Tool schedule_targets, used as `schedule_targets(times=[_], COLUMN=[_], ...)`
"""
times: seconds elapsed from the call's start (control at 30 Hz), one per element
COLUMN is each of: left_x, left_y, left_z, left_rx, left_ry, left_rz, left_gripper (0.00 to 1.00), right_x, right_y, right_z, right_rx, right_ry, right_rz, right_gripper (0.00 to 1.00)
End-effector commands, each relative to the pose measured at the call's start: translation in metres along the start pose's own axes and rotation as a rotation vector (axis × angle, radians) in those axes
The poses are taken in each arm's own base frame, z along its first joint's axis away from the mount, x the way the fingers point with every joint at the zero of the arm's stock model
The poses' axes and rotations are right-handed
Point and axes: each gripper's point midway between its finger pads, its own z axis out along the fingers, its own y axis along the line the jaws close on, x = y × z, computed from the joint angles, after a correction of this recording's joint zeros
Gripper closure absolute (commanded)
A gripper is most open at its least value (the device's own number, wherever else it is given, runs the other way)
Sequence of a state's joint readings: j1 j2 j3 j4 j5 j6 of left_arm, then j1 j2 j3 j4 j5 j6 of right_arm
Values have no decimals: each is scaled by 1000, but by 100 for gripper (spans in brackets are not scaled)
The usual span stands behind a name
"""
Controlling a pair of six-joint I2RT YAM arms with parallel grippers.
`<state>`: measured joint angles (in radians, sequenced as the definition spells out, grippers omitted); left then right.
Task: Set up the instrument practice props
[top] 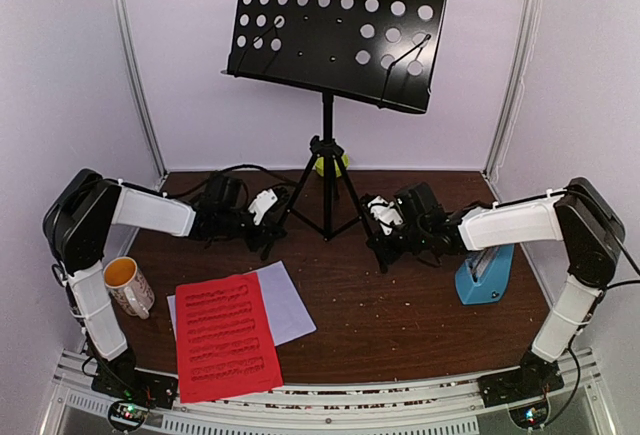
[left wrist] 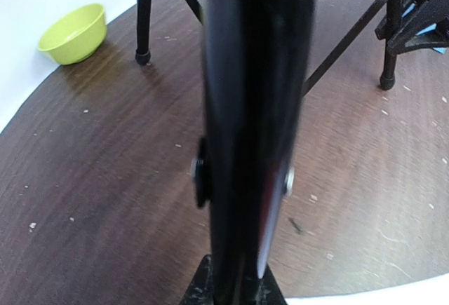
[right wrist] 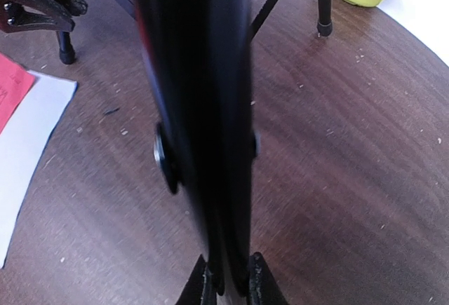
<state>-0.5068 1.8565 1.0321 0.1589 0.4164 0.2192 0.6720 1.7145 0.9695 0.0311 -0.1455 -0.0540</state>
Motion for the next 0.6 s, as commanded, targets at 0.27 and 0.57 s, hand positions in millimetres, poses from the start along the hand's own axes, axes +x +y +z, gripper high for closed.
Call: schedule_targets(times=[0.27,0.57], left_x=[9,1], left_y=[19,-8], left_z=[15,23], left_rx=[-73,-54], left_ry=[70,64], left_rz=[-163,-174], left_gripper=[100,100], right_x=[16,25], right_y=[-55,-62], right_z=[10,2], right_rx=[167,183], right_ry=[137,154], right_rz=[20,68], right_gripper=[100,86])
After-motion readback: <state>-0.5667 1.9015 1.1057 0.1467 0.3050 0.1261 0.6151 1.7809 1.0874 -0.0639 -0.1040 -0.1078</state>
